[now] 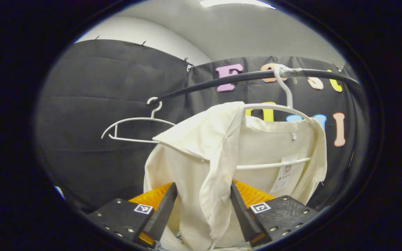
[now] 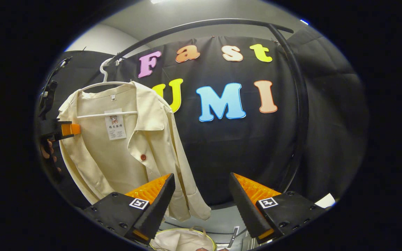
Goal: Grasp the clothes on the hanger with both hands and then place them into the laundry hamper below.
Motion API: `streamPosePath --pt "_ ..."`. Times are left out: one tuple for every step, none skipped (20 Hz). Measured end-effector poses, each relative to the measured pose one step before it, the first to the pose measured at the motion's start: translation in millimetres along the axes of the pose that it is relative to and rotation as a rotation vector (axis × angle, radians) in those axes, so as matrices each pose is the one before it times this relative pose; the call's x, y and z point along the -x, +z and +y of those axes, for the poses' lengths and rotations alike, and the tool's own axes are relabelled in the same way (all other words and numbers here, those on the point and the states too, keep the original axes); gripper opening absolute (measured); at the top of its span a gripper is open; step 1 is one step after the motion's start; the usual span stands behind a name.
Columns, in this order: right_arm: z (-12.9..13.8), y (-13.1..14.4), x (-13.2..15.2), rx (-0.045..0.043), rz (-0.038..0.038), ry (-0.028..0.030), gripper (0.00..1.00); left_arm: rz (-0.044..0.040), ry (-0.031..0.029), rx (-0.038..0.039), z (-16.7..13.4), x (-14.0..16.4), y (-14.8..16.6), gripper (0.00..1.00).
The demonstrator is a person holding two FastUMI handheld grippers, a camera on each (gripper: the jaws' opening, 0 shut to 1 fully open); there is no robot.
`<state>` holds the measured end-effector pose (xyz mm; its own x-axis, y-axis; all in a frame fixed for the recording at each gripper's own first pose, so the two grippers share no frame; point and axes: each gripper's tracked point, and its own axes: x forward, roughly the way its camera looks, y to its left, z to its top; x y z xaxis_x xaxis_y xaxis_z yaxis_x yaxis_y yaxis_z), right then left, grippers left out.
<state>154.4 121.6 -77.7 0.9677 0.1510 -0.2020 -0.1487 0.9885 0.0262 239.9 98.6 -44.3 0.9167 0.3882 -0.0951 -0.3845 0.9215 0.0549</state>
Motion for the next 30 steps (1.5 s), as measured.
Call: streamPosePath --pt "2.19 -0.65 -1.07 0.00243 0.00003 0.01066 0.98 -0.00158 -0.00121 -0.00322 -0.81 0.96 -0.22 0.73" --pt "2.83 -0.44 -0.85 0.00232 0.00019 0.01361 0.98 -0.003 -0.00548 -0.00047 -0.34 -1.11 0.6 0.65" --pt "5.86 -0.58 -0.55 -0.00005 -0.00031 0.02508 0.93 -0.0043 0.00353 -0.00247 3.51 0.46 0.11 0.58" --pt "7.2 0.38 -0.4 0.00239 -0.00181 0.02525 0.98 -0.01217 0.00877 0.00139 5.06 -0.92 2.65 0.51" --pt "3.51 -0.05 0.08 0.00869 -0.00376 0.01326 0.93 -0.00693 0.00799 -0.00471 2.71 -0.29 0.29 0.43" --pt "1.98 0.83 0.28 0.00983 -0.00442 0.01052 0.98 -0.00984 0.00527 -0.00453 2.97 -0.72 2.18 0.36" --pt "3.12 0.42 -0.25 0.00784 -0.00087 0.01371 0.98 -0.00404 -0.00229 0.00005 0.8 1.37 1.36 0.18" --pt "4.21 -0.23 -0.09 0.00619 0.0007 0.01179 0.98 -0.00145 -0.02131 0.01377 -1.44 0.87 0.91 0.08" --pt "5.12 -0.64 0.09 0.00322 0.00067 0.01162 0.98 0.00575 -0.02333 0.01415 -0.56 -1.32 -1.72 0.04" --pt "5.63 0.07 0.68 0.00105 -0.00043 0.01628 0.98 -0.00245 -0.01395 0.01801 1.3 2.43 1.29 0.04" --pt "5.73 0.68 -0.27 0.00111 0.00145 0.01554 0.98 -0.00067 -0.01337 0.0108 0.57 1.68 0.04 0.02" --pt "5.59 1.62 -1.79 0.00008 0.00142 0.02406 0.98 -0.00186 -0.00914 0.0015 0.25 2.69 1.3 0.01" --pt "5.56 1.96 -4.78 -0.00215 0.00671 0.02309 0.98 -0.00463 -0.01312 0.00188 -0.77 0.79 1.93 0.01" --pt "6.4 4.54 -4.16 -0.00454 -0.00132 0.02083 0.98 -0.00751 -0.01591 0.00601 -0.44 2.08 3.07 0.01" --pt "8.77 5.54 -3.61 -0.00623 -0.00402 0.02326 0.98 -0.00783 -0.01717 0.00753 0.63 2.95 2.64 0.01" --pt "9.39 7.25 -6.09 -0.00864 -0.00679 0.02569 0.98 -0.00596 -0.01266 0.0022 -0.2 2.31 2.82 0.01" --pt "6.3 5.21 -4.94 -0.0035 -0.00887 0.01695 0.98 -0.00343 -0.00325 -0.00863 1.45 4.67 0.42 0.01" --pt "3.73 6.3 -9.49 0.00458 -0.01296 0.00813 0.98 -0.0075 0.00229 -0.00512 0.2 1.53 0.53 0.01" --pt "1.68 5.93 -12.41 0.00994 -0.00469 -0.00545 0.98 -0.00441 0.00495 0.00833 -0.97 -1.09 0.17 0.02" --pt "1.6 4.33 -11.74 0.0059 0.00266 -0.00836 0.98 0.00012 0.00301 0.01688 -1.59 -1.93 -0.68 0.01" --pt "4.07 5.89 -10.1 -0.00635 0.00031 -0.00164 0.98 -0.00085 0.00051 0.0147 -0.07 -1.29 -1.0 0.02" --pt "6.12 5.98 -7.46 -0.01097 -0.00408 0.00259 0.98 0.00101 -0.00182 0.00699 0.18 0.77 -0.47 0.02" --pt "2.59 5.11 -7.46 -0.00467 0.00401 -0.00779 0.98 -0.00134 -0.00068 0.00049 1.31 2.68 0.43 0.02" --pt "0.66 4.39 -6.22 0.00105 0.00345 -0.01144 0.98 -0.00437 0.00019 -0.00125 0.87 1.43 1.19 0.02" --pt "1.19 5.07 -7.63 0.0041 -0.00363 -0.00001 0.98 -0.00399 0.0019 -0.00038 0.58 0.9 0.4 0.02" --pt "1.38 5.94 -9.63 0.01147 -0.01134 -0.00352 0.98 -0.00448 0.00535 0.00175 0.67 0.69 -0.32 0.02" --pt "-2.18 3.82 -8.46 0.01652 -0.01135 -0.00893 0.98 -0.00016 0.00747 0.00716 -0.04 -0.84 -1.48 0.02" --pt "-3.58 1.19 -8.46 0.01786 -0.0046 -0.01352 0.98 0.00223 0.00556 0.01103 -0.32 -0.73 -1.19 0.02" --pt "-3.0 -2.15 -6.23 0.01323 0.00576 -0.01319 0.98 0.0007 0.00344 0.01161 -1.47 0.42 -1.47 0.02" --pt "-0.83 -3.54 -5.92 0.00382 0.00807 -0.00752 0.98 -0.00085 0.00151 0.00767 -0.81 -0.35 -0.16 0.02"
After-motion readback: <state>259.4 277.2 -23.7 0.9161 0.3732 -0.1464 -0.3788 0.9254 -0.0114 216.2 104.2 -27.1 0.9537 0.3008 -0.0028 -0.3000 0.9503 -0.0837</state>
